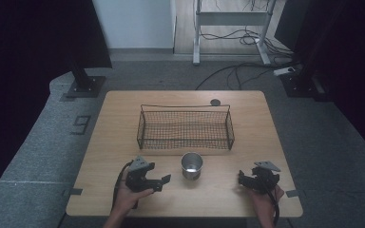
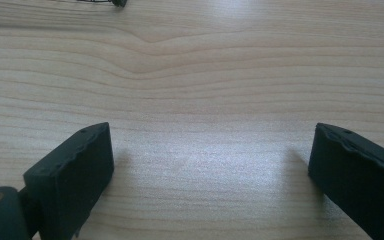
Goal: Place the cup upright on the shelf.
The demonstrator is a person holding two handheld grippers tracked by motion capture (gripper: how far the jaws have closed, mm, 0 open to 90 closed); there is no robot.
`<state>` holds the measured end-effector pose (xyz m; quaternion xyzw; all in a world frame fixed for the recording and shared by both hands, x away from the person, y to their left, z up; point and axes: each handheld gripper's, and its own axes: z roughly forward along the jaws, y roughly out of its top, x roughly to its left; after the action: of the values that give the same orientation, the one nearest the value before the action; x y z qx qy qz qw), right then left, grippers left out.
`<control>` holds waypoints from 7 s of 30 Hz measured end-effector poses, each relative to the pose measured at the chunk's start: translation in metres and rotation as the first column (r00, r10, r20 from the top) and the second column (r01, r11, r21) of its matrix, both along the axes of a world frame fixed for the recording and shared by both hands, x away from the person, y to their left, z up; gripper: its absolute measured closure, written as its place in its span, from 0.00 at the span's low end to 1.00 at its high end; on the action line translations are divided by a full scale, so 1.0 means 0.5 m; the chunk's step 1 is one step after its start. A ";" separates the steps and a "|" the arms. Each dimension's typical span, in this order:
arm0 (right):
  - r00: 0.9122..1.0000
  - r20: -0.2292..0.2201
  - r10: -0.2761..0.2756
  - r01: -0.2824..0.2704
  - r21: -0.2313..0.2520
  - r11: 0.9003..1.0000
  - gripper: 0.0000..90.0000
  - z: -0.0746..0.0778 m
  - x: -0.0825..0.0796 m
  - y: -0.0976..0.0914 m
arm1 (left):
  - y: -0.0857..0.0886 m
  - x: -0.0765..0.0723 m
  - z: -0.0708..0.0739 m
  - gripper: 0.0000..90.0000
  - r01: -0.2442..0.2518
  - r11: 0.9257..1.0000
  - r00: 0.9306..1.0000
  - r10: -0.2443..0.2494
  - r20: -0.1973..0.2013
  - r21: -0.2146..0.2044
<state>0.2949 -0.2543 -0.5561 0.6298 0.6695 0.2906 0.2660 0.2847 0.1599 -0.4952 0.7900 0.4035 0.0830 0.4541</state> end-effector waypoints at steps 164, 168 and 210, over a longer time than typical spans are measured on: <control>1.000 0.003 -0.005 0.005 0.002 1.000 0.06 0.000 0.000 0.000 | -0.115 0.108 0.116 0.16 0.056 0.998 0.994 -0.055 0.095 -0.010; 1.000 0.003 -0.005 0.005 0.002 1.000 0.06 0.000 -0.001 0.000 | -0.113 0.112 0.122 0.16 0.054 0.999 0.994 -0.053 0.097 -0.008; 1.000 0.000 -0.003 0.003 0.002 1.000 0.06 0.001 -0.001 -0.001 | -0.086 0.170 0.165 0.16 0.018 0.999 0.996 -0.015 0.087 -0.033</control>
<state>0.2946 -0.2546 -0.5558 0.6311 0.6681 0.2909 0.2659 0.3698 0.1169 -0.4127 0.7813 0.3780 0.1067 0.4851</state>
